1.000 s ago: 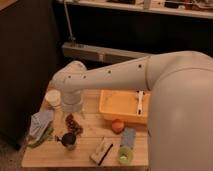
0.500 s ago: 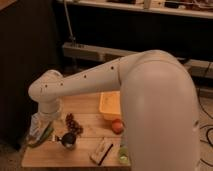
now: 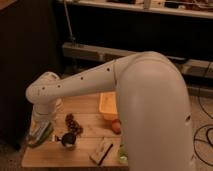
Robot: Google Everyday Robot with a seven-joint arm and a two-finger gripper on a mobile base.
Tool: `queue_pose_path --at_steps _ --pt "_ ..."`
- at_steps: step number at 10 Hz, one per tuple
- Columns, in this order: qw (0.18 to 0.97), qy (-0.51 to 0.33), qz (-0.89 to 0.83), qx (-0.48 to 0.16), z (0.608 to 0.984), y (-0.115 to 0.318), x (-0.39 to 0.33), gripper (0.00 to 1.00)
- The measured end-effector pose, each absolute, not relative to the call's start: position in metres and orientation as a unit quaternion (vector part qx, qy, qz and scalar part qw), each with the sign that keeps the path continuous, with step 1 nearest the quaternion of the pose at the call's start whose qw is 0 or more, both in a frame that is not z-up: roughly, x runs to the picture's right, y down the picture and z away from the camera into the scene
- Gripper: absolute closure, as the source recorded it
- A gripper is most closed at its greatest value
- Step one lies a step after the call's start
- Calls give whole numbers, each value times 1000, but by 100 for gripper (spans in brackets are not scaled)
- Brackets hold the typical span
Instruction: Place pepper in tray
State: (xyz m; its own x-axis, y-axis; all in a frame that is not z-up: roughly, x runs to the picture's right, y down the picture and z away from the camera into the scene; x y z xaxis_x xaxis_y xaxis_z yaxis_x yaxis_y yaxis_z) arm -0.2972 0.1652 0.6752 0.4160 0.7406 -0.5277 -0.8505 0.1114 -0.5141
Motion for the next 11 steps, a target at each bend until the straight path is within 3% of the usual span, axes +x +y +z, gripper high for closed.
queue_pose_path --at_steps 5,11 --pt "731 31 551 -400 685 161 -292 35" --pt "722 49 572 -387 714 157 -290 35"
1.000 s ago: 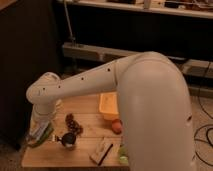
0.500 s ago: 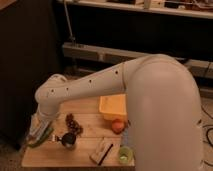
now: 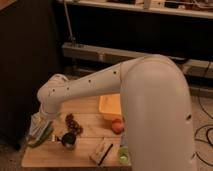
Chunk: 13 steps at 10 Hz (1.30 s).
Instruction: Place pepper in tray
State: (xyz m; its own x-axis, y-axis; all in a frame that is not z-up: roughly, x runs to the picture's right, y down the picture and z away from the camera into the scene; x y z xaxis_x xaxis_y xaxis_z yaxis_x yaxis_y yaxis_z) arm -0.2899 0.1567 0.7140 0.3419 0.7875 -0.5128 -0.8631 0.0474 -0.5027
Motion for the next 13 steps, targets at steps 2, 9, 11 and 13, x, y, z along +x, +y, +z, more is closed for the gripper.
queue_pose_path --at_steps 2,9,11,13 --pt "720 64 572 -388 726 160 -295 35" --pt "712 118 562 -404 760 178 -302 35" --pt "710 127 563 -403 766 182 -303 35" --pt "711 132 562 -400 769 186 -304 35"
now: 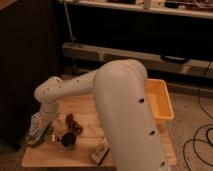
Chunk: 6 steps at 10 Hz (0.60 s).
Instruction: Place pepper in tray
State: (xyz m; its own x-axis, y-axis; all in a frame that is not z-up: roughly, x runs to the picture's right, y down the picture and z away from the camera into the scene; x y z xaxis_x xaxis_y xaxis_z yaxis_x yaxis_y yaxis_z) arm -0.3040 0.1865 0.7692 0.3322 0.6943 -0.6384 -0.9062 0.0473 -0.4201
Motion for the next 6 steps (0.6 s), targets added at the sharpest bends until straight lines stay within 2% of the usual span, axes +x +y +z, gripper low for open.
queue_pose_path --at_steps 6 --pt "717 150 565 -381 779 197 -304 35"
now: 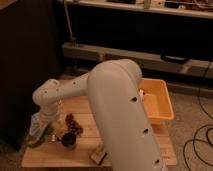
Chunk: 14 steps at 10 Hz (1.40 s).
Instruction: Place pepper in tray
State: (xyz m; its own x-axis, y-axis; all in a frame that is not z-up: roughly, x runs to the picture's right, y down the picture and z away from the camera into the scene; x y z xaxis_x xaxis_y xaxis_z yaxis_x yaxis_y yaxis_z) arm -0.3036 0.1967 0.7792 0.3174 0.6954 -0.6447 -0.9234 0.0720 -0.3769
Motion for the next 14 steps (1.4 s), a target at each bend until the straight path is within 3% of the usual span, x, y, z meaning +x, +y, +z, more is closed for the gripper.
queue_pose_path --at_steps 14 --pt "721 167 569 -360 793 201 -306 35"
